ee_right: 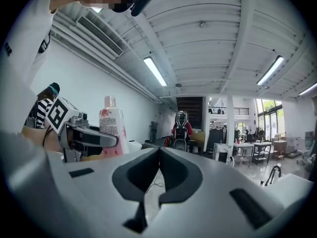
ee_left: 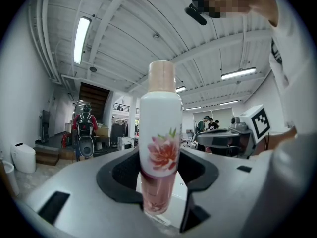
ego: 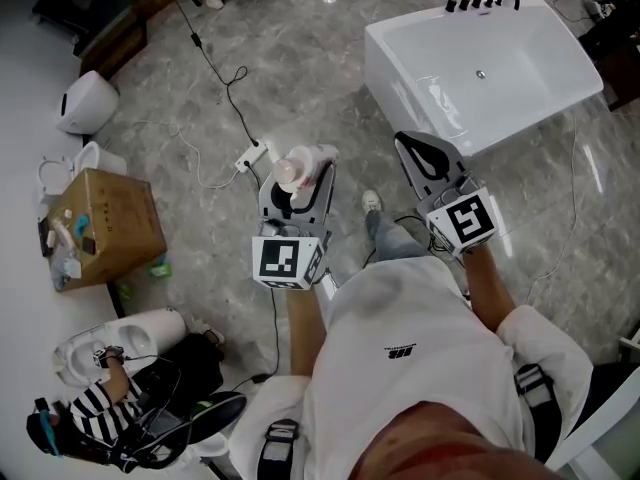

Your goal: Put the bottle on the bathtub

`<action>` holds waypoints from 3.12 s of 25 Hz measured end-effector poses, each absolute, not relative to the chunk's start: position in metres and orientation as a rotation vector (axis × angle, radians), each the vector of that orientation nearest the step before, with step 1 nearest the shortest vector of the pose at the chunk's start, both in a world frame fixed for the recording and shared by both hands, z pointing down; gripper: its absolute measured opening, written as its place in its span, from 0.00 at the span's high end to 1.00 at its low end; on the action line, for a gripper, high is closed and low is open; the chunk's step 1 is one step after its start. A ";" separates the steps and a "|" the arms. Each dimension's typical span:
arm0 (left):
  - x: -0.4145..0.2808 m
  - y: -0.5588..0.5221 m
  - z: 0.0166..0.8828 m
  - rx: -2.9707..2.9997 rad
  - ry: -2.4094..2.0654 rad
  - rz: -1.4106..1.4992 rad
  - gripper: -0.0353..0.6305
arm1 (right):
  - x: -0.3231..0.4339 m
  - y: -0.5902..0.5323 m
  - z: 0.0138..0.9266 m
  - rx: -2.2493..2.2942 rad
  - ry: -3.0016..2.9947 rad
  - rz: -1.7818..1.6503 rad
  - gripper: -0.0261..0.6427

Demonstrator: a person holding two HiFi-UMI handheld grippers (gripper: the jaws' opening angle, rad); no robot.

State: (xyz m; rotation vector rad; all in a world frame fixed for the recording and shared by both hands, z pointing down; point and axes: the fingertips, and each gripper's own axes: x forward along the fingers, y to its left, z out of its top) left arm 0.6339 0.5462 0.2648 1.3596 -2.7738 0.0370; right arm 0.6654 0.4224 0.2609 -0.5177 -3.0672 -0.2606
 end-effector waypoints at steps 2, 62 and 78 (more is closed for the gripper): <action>0.607 0.539 0.265 1.344 -2.775 0.034 0.62 | 0.638 0.415 0.262 -0.535 -3.056 -0.256 0.97; -0.181 0.328 0.283 1.538 -2.599 0.075 0.62 | -0.140 0.235 0.276 -0.365 -3.021 -0.189 0.97; -0.219 0.185 0.276 1.712 -2.502 0.109 0.62 | -0.174 0.108 0.277 -0.228 -3.053 -0.140 0.97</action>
